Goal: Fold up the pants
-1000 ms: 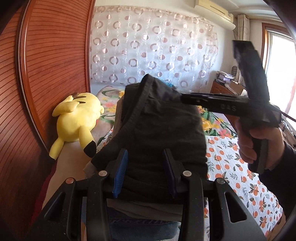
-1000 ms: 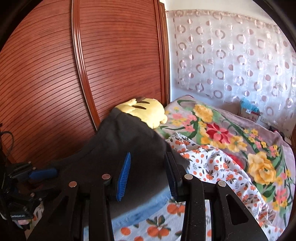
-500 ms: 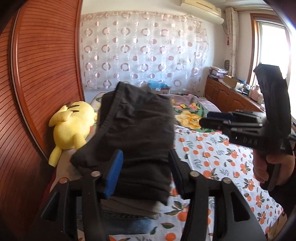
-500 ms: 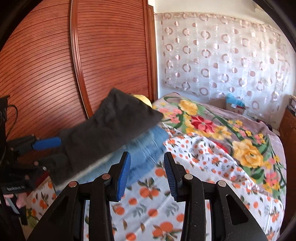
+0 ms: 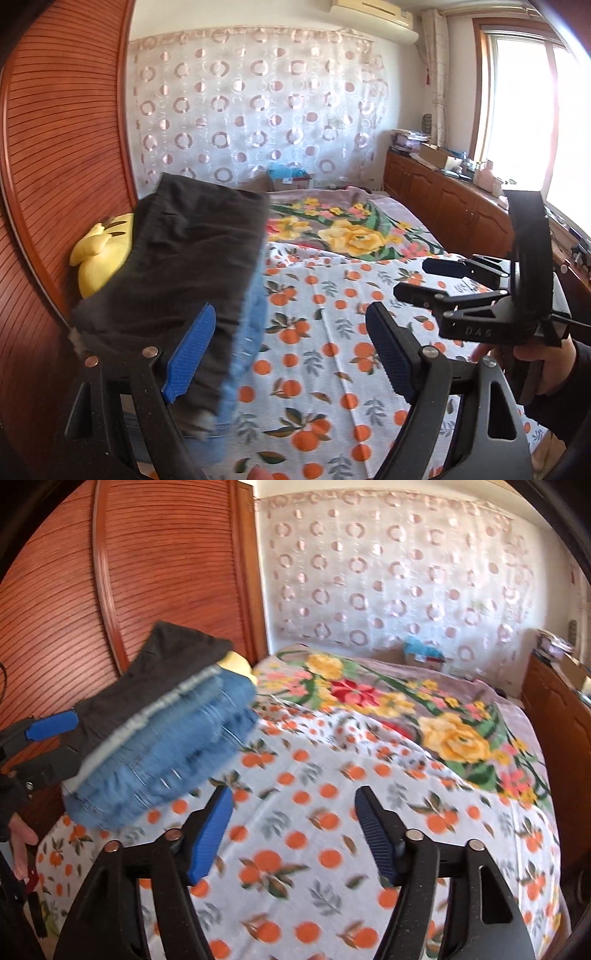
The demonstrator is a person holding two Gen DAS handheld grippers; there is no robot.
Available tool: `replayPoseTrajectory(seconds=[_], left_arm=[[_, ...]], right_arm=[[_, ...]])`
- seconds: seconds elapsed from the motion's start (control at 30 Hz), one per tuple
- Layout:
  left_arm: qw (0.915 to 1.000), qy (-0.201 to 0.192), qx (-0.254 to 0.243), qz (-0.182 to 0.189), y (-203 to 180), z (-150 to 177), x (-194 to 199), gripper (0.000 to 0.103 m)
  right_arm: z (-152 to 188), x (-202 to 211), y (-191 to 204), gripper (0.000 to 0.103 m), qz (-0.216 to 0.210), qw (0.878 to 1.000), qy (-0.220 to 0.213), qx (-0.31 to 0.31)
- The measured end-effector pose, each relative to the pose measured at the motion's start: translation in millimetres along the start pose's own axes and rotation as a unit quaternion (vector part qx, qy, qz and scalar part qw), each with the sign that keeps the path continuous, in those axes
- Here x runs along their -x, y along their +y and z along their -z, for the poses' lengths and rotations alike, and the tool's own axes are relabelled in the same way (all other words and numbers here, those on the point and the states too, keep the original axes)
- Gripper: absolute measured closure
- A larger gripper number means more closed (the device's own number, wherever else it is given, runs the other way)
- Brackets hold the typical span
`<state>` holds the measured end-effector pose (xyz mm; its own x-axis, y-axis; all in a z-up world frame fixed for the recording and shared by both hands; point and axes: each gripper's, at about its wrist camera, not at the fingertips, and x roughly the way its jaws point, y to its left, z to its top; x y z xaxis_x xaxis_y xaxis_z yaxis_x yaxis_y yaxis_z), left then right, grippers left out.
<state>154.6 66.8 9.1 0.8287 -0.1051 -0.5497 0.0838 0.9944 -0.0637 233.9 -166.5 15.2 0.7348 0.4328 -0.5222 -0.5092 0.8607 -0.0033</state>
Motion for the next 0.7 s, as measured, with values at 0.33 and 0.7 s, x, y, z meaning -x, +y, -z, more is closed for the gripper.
replayPoseTrajectory(seconds=[0.33,0.7], left_arm=[[0.9996,0.018,-0.020,0.006,-44.2,11.0,-23.0,0.019],[0.9984,0.031,-0.017,0.043,-86.0,32.0,-19.7,0.019]], right_arm=[[22.9,22.9,-0.7,0.024,0.036,0.999,0.014,-0.035],[47.8,67.4,5.2,0.024,0.071,0.994,0.011,-0.080]])
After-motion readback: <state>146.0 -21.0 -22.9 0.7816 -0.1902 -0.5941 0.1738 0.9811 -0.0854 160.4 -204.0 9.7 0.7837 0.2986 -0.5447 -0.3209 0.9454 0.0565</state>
